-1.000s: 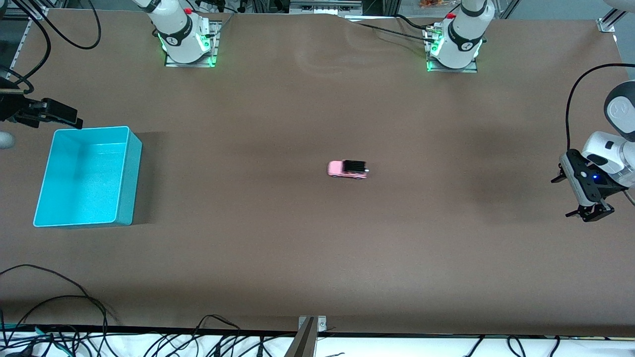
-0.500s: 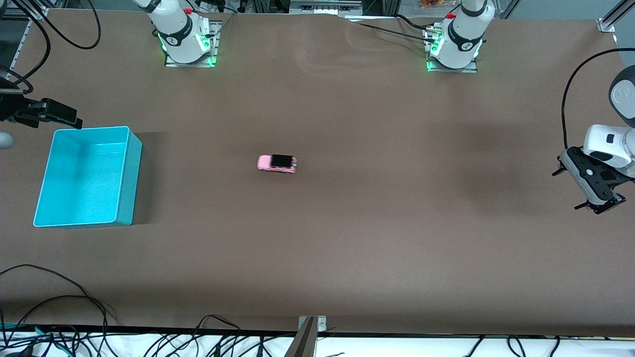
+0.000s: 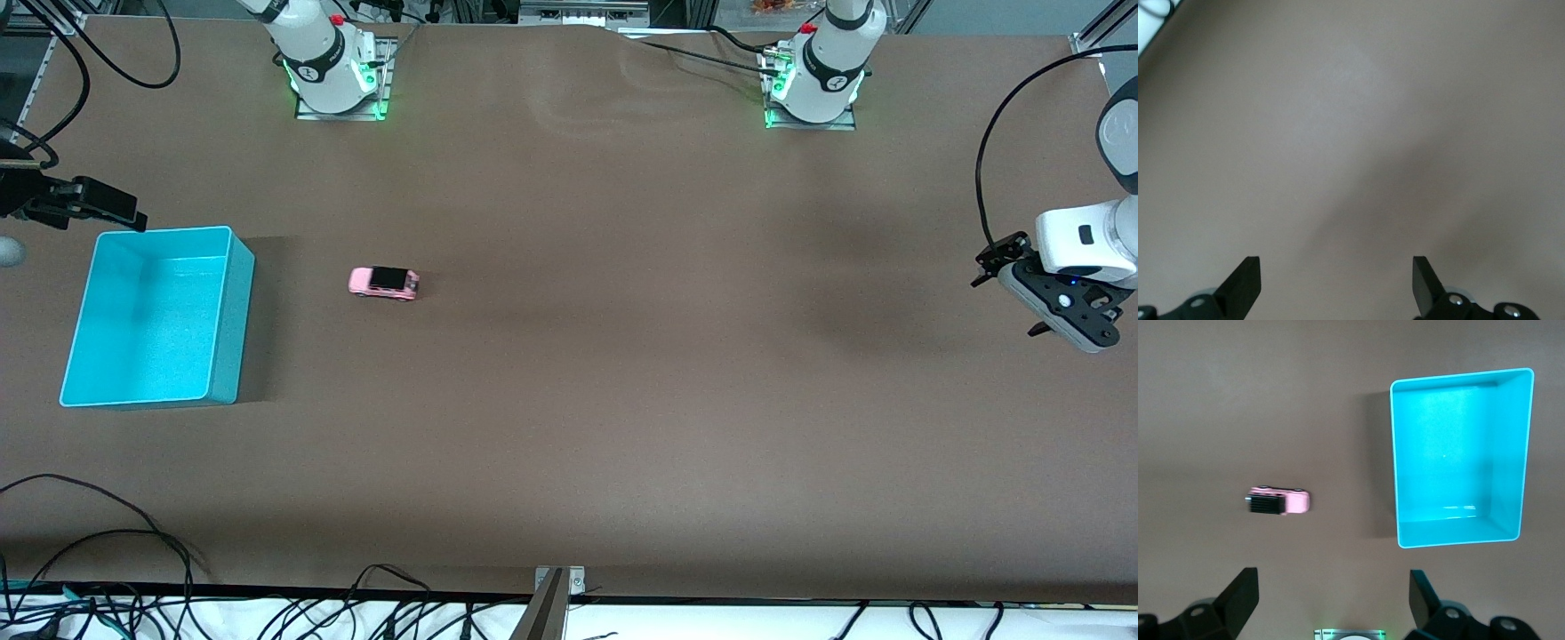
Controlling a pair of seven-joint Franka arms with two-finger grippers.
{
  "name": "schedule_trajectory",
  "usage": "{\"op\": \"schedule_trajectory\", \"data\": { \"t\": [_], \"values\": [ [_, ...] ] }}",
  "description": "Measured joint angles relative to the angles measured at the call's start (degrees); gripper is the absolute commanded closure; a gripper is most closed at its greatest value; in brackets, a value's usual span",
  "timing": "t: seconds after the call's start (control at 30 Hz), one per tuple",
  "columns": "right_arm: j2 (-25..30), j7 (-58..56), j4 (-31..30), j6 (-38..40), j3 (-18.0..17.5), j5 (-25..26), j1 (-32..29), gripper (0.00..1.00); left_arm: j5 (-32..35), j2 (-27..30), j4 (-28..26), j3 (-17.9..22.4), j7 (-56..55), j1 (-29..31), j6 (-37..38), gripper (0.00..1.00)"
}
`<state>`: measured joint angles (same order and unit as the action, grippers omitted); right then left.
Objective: Wind and store pink jeep toy
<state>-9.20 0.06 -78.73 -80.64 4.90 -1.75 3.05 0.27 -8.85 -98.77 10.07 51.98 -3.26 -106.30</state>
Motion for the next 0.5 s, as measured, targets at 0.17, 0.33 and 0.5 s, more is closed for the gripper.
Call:
{"op": "schedule_trajectory", "data": {
  "t": [0.17, 0.33, 0.5],
  "values": [
    [0.0, 0.0, 0.0, 0.0, 0.0, 0.0, 0.0, 0.00, 0.0, 1.0, 0.0, -0.3, -6.5, 0.0, 2.5, 0.00],
    [0.0, 0.0, 0.0, -0.2, 0.1, 0.0, -0.1, 0.00, 0.6, 2.2, 0.0, -1.3, -11.9, 0.0, 4.2, 0.00],
    [0.0, 0.0, 0.0, -0.4, 0.1, 0.0, -0.1, 0.00, 1.6, 3.3, 0.0, -2.5, -15.0, 0.0, 5.5, 0.00]
  ]
}}
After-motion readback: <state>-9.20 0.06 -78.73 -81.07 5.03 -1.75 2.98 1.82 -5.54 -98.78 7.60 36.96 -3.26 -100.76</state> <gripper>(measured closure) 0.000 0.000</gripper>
